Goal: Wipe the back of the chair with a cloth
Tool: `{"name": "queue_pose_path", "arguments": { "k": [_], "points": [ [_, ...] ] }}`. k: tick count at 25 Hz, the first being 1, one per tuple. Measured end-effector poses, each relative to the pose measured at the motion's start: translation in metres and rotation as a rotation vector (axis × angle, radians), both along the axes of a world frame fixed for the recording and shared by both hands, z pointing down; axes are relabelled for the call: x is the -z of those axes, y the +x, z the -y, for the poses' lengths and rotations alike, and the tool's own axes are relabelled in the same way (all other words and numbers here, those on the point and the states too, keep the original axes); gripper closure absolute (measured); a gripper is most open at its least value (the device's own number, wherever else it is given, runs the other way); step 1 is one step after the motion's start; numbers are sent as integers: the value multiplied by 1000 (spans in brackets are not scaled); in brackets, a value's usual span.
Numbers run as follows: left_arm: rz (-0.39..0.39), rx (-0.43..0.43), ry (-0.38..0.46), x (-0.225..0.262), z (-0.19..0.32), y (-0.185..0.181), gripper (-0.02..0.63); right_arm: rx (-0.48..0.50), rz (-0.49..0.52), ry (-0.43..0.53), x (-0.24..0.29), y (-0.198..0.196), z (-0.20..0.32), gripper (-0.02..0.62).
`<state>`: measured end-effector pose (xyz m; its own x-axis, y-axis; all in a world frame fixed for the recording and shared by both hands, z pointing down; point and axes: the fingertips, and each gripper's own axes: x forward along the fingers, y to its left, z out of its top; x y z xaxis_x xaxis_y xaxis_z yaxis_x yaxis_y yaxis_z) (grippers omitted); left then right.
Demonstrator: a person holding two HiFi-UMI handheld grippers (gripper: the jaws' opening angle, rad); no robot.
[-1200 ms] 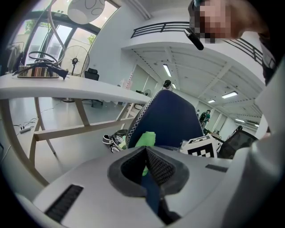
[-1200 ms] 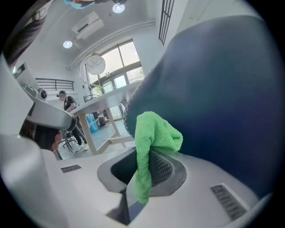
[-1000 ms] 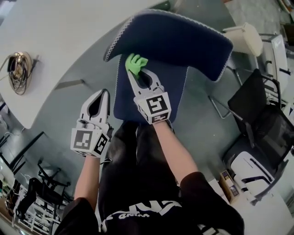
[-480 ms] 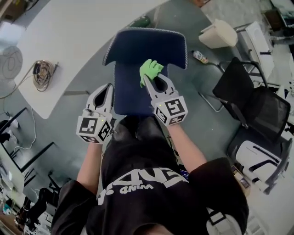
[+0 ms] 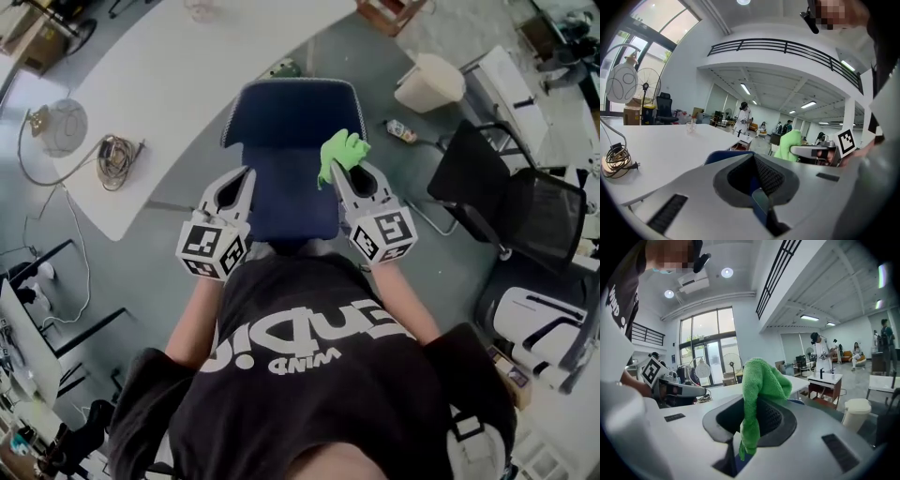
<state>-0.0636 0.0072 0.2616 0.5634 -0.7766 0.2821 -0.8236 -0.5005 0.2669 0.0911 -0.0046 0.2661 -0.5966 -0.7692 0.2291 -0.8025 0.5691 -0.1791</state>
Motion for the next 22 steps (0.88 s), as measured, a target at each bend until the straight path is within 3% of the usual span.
{"name": "queue_pose_path", "arguments": {
  "k": [10, 22],
  "points": [
    [22, 24, 52, 16, -3, -11, 611, -44, 7, 74, 25, 19, -23, 540],
    [23, 65, 68, 9, 7, -15, 611, -86, 16, 25, -6, 33, -34, 540]
  ]
}}
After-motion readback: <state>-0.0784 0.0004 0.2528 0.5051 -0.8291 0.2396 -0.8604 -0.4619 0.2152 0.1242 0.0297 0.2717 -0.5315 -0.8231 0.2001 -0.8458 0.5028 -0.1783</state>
